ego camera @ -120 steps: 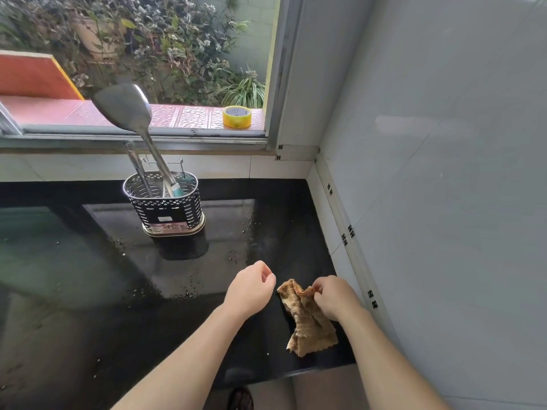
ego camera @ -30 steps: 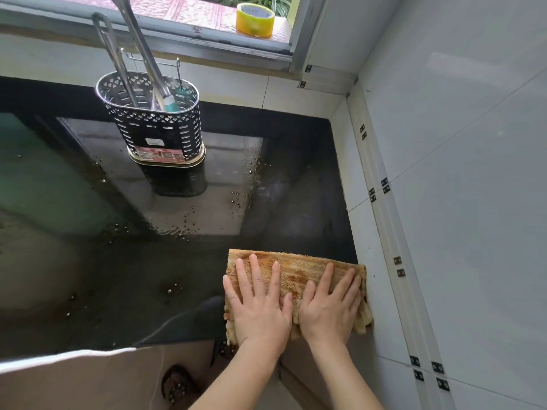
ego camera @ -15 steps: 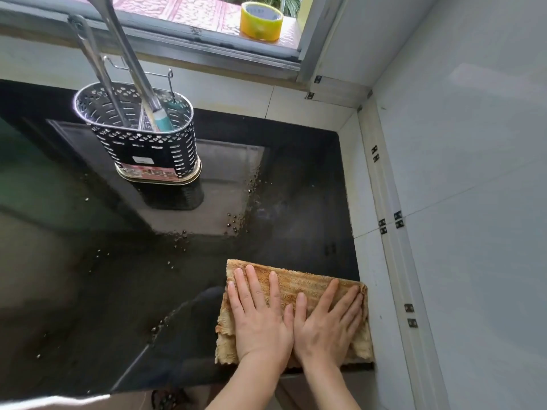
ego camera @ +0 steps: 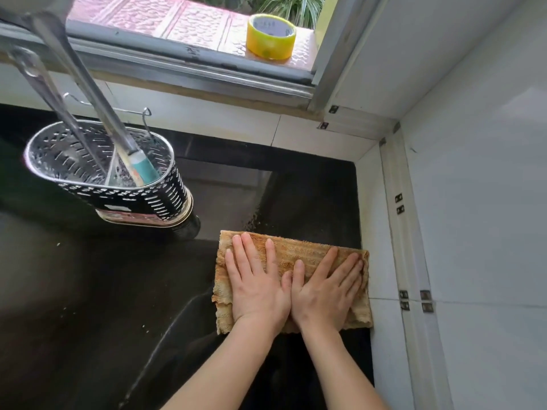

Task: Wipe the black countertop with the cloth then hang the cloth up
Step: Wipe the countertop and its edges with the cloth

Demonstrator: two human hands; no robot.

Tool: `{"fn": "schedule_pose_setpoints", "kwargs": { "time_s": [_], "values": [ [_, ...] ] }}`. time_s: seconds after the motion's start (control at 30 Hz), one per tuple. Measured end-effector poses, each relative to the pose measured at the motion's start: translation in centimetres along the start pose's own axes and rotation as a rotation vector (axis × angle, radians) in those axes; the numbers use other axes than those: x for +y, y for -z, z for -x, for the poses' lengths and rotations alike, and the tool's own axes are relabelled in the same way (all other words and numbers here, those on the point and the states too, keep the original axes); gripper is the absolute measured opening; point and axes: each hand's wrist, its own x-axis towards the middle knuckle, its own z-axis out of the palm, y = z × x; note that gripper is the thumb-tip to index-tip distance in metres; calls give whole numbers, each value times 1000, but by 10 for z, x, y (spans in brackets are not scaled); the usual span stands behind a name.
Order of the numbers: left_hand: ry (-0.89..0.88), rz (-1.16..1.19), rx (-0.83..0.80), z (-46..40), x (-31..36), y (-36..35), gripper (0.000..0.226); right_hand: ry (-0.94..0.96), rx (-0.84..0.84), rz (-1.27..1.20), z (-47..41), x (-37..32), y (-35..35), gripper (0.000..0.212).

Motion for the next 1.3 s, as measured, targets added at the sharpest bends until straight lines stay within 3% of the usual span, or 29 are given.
{"fn": "schedule_pose_setpoints", "kwargs": {
  "time_s": [0.67, 1.3],
  "values": [
    [-37, 59, 147, -167, 28, 48, 79, 46, -11, -46, -170, -72, 15, 88],
    [-26, -52, 205, -203, 31, 52, 77, 64, 26, -62, -202, -88, 19, 90]
  ]
}}
